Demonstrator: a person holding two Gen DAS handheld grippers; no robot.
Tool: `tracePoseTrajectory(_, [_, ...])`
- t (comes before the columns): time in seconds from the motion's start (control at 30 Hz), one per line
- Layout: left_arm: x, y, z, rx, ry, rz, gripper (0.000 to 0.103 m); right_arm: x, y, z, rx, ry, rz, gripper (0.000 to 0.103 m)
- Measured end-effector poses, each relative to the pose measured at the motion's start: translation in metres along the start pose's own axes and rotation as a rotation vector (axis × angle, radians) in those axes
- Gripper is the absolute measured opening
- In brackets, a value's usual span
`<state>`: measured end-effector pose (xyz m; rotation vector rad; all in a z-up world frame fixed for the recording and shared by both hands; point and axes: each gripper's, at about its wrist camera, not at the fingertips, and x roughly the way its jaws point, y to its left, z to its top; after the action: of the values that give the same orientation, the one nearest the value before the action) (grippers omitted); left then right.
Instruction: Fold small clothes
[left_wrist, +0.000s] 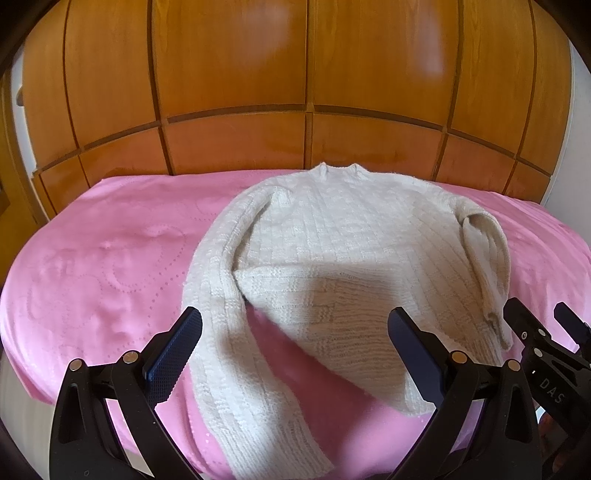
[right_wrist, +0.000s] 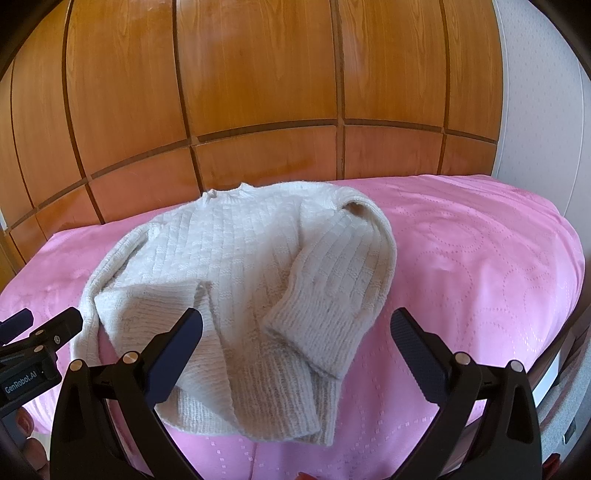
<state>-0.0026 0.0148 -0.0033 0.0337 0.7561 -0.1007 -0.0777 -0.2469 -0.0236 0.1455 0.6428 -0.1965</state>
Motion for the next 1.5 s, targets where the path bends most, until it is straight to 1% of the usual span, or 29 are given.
tracePoseTrajectory(0.3, [0.006, 0.001, 0.001, -0.001, 0.024, -0.013, 0.1, 0.001, -0.001, 0.0, 0.001, 0.006, 0.0, 0.101])
tracePoseTrajectory(0.43, [0.011, 0.002, 0.0, 0.004, 0.051, -0.041, 0.1, 0.002, -0.002, 0.001, 0.001, 0.01, 0.001, 0.101])
tracePoseTrajectory(0.5, [0.016, 0.003, 0.0, 0.008, 0.087, -0.081, 0.1, 0.002, -0.001, 0.0, 0.003, 0.011, 0.0, 0.101])
tracePoseTrajectory(0.53, [0.022, 0.004, -0.001, 0.007, 0.123, -0.116, 0.1, 0.002, -0.002, 0.0, 0.004, 0.012, -0.002, 0.101])
tracePoseTrajectory(0.6, [0.031, 0.01, -0.002, -0.024, 0.17, -0.172, 0.1, 0.004, -0.003, 0.0, 0.01, 0.012, -0.008, 0.101])
tracePoseTrajectory(0.67, [0.039, 0.022, -0.006, -0.097, 0.195, -0.226, 0.1, 0.005, -0.005, 0.0, 0.015, 0.013, -0.012, 0.101])
tracePoseTrajectory(0.73, [0.047, 0.042, -0.01, -0.2, 0.191, -0.266, 0.1, 0.007, -0.008, -0.001, 0.023, 0.019, -0.019, 0.101])
tracePoseTrajectory(0.8, [0.052, 0.062, -0.014, -0.286, 0.169, -0.255, 0.1, 0.009, -0.011, -0.002, 0.031, 0.027, -0.021, 0.101])
tracePoseTrajectory(0.87, [0.058, 0.085, -0.018, -0.365, 0.157, -0.179, 0.1, 0.011, -0.012, -0.003, 0.035, 0.034, -0.023, 0.101])
tracePoseTrajectory(0.97, [0.065, 0.113, -0.026, -0.423, 0.15, -0.091, 0.1, 0.012, -0.012, -0.004, 0.034, 0.039, -0.022, 0.101])
tracePoseTrajectory(1.03, [0.069, 0.128, -0.034, -0.456, 0.14, -0.079, 0.1, 0.014, -0.01, -0.006, 0.028, 0.044, -0.022, 0.101])
tracePoseTrajectory(1.07, [0.07, 0.134, -0.037, -0.47, 0.14, -0.089, 0.1, 0.016, -0.008, -0.007, 0.026, 0.047, -0.021, 0.101])
tracePoseTrajectory(1.1, [0.072, 0.138, -0.04, -0.483, 0.141, -0.112, 0.097, 0.017, -0.007, -0.008, 0.023, 0.052, -0.019, 0.101])
tracePoseTrajectory(1.17, [0.076, 0.14, -0.047, -0.497, 0.157, -0.17, 0.09, 0.02, -0.005, -0.01, 0.016, 0.061, -0.02, 0.101])
tracePoseTrajectory(1.2, [0.078, 0.138, -0.049, -0.498, 0.171, -0.196, 0.082, 0.022, -0.002, -0.012, 0.011, 0.066, -0.02, 0.101])
tracePoseTrajectory(1.23, [0.081, 0.135, -0.053, -0.492, 0.19, -0.236, 0.078, 0.023, 0.0, -0.013, 0.006, 0.071, -0.021, 0.101])
tracePoseTrajectory(1.27, [0.081, 0.132, -0.054, -0.486, 0.195, -0.252, 0.077, 0.024, 0.001, -0.014, 0.003, 0.074, -0.022, 0.101])
tracePoseTrajectory(1.33, [0.076, 0.125, -0.06, -0.473, 0.176, -0.282, 0.071, 0.024, 0.004, -0.015, -0.005, 0.074, -0.025, 0.101])
tracePoseTrajectory(1.43, [0.075, 0.118, -0.069, -0.503, 0.186, -0.366, 0.07, 0.024, 0.006, -0.016, -0.016, 0.07, -0.035, 0.101])
tracePoseTrajectory(1.47, [0.075, 0.116, -0.072, -0.513, 0.181, -0.373, 0.069, 0.024, 0.007, -0.016, -0.017, 0.07, -0.035, 0.101])
tracePoseTrajectory(1.5, [0.074, 0.114, -0.073, -0.513, 0.177, -0.374, 0.059, 0.024, 0.007, -0.017, -0.02, 0.071, -0.036, 0.101])
